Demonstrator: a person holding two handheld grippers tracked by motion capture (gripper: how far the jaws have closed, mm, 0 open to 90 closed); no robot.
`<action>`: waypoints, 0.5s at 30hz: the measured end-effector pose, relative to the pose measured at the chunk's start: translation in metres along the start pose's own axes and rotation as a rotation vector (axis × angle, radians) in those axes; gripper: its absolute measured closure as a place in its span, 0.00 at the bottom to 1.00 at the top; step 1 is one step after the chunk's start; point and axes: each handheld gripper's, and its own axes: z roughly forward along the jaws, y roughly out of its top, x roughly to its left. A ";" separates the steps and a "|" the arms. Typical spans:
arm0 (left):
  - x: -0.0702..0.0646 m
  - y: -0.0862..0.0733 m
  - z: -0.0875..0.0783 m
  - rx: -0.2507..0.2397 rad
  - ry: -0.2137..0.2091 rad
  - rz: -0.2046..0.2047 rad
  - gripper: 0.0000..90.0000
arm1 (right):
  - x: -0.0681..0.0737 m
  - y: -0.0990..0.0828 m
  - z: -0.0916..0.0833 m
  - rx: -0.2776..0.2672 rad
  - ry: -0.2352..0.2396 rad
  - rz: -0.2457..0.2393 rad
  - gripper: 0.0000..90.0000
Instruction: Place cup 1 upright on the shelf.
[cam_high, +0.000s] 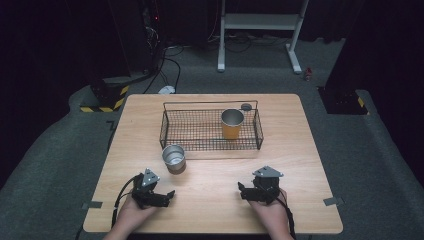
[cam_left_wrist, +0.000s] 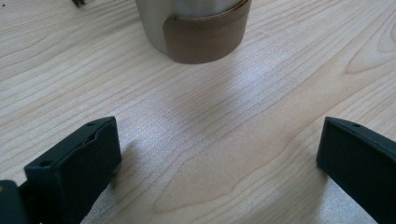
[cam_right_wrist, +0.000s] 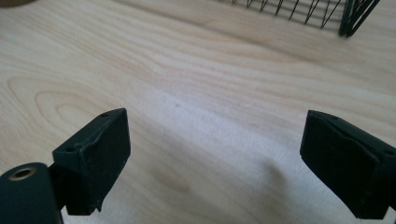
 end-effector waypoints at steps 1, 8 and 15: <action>0.000 0.000 0.000 0.001 -0.001 0.000 0.00 | 0.001 -0.002 0.000 0.008 0.000 0.000 0.10; 0.000 0.000 0.000 0.002 -0.001 0.000 0.00 | 0.007 -0.012 0.005 0.044 0.015 -0.002 0.10; 0.000 0.000 0.000 0.002 0.000 -0.001 0.00 | 0.011 -0.014 0.007 0.049 -0.010 -0.031 0.10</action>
